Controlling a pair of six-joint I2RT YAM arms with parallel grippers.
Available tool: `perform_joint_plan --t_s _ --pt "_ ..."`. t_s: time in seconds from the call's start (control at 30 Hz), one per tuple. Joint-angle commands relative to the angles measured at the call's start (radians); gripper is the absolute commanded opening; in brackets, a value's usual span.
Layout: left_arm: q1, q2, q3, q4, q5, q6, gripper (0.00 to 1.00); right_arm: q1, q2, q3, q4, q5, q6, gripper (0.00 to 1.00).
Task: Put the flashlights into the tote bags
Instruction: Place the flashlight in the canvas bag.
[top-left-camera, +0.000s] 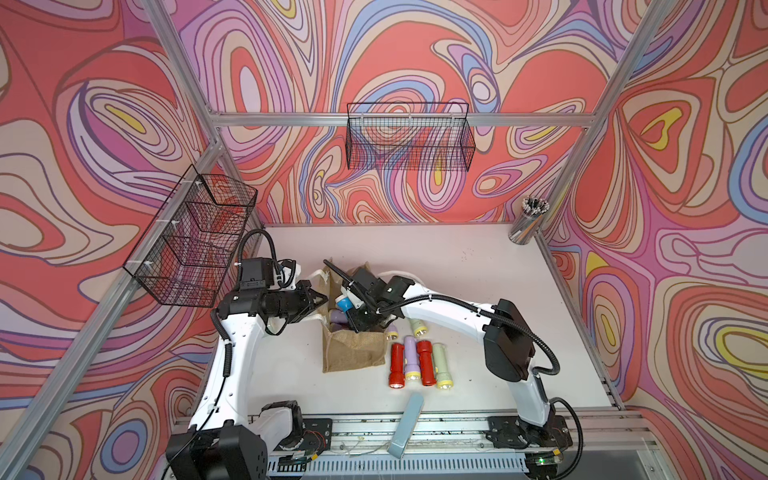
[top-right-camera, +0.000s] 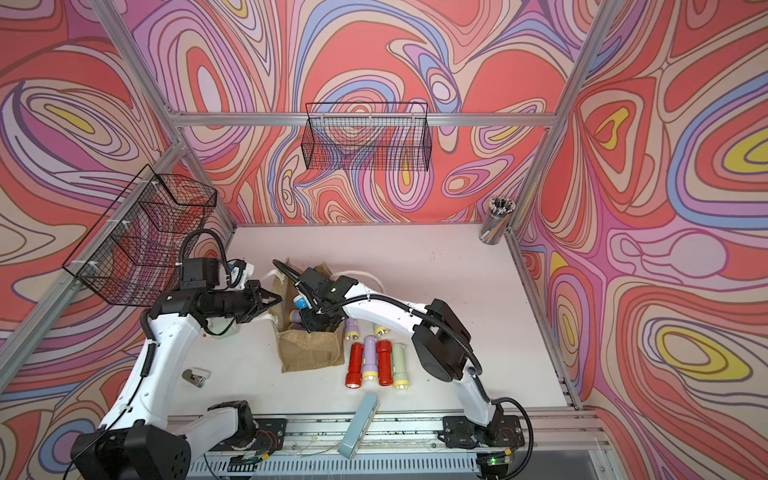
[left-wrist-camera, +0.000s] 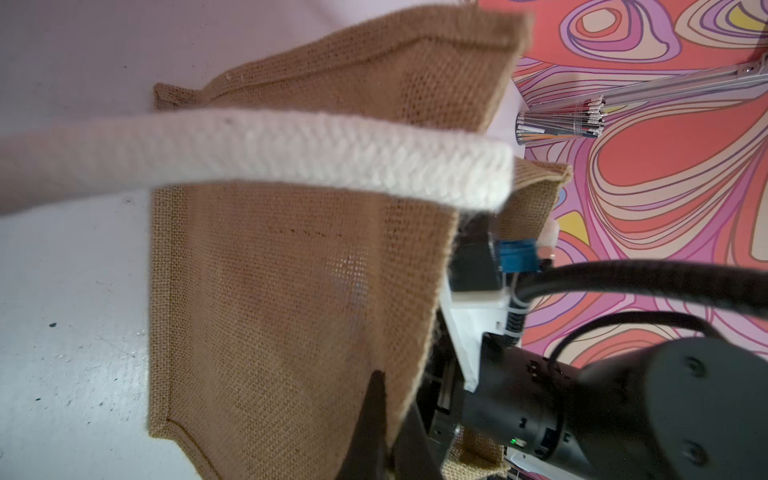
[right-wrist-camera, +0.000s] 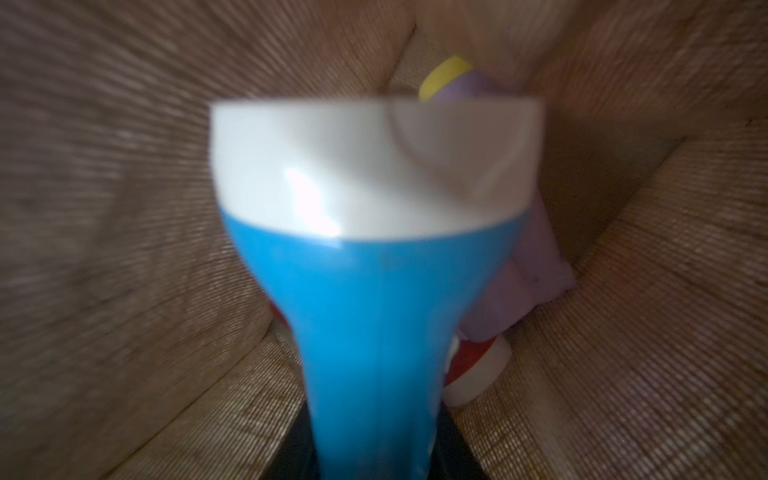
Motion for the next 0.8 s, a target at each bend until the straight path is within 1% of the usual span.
perform_joint_plan --t_s 0.0,0.13,0.3,0.37,0.4,0.5,0.57,0.7,0.77 --pt "0.009 0.004 0.02 0.015 -0.003 -0.006 0.02 0.001 0.09 -0.025 -0.129 0.042 -0.008 0.04" --pt "0.009 0.001 0.025 0.005 -0.013 -0.002 0.02 0.001 0.117 -0.015 -0.133 0.023 -0.008 0.06" --pt "0.01 0.003 0.034 -0.004 -0.025 0.002 0.02 0.0 0.115 -0.008 -0.129 0.026 -0.013 0.06" --pt "0.01 0.007 0.034 -0.004 -0.025 0.001 0.02 0.001 0.112 0.004 -0.129 0.024 -0.018 0.08" --pt "0.01 0.007 0.037 -0.003 -0.025 0.001 0.02 0.001 0.109 0.008 -0.129 0.024 -0.019 0.1" --pt "0.01 0.01 0.038 -0.004 -0.03 0.002 0.02 0.0 0.09 0.024 -0.119 0.016 -0.028 0.21" --pt "0.009 0.009 0.039 -0.006 -0.037 0.004 0.02 0.001 0.073 0.036 -0.11 0.013 -0.032 0.31" --pt "0.01 0.006 0.036 -0.012 -0.042 0.009 0.01 0.001 0.026 0.045 -0.072 0.004 -0.036 0.34" --pt "0.01 0.001 0.033 -0.019 -0.051 0.013 0.02 0.0 -0.001 0.042 -0.042 0.0 -0.031 0.4"
